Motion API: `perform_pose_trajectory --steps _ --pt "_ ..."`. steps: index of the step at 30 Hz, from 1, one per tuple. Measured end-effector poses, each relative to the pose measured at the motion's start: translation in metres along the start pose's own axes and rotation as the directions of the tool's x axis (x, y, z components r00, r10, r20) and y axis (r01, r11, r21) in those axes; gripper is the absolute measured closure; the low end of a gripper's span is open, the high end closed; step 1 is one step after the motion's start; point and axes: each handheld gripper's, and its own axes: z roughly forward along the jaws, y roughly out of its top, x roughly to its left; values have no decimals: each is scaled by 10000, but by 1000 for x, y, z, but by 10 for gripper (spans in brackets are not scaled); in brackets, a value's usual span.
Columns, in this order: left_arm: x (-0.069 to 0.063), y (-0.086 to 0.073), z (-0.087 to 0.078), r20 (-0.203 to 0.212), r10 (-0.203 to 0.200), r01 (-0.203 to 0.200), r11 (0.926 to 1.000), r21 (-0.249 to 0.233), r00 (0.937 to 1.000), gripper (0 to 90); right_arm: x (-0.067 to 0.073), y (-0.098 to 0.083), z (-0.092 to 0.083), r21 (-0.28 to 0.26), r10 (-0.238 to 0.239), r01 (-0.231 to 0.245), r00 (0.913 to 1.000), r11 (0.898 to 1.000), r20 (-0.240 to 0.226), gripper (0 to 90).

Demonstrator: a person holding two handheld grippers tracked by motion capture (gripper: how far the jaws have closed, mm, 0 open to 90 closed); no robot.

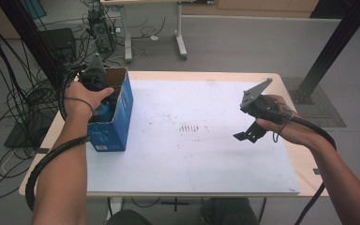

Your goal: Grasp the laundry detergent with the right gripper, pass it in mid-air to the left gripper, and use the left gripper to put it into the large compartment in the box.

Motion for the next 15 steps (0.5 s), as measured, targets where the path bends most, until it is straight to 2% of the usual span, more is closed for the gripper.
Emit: perform_pose_trajectory --steps 8,15 --pt "-1 -5 -16 -301 173 -177 9998 -120 9994 265 1 5 1 -67 -10 10 10000 10000 26 5" --pt "-4 -13 -33 -219 231 -240 9988 -420 9995 259 1 7 2 -21 133 -133 9999 9999 -2 5"
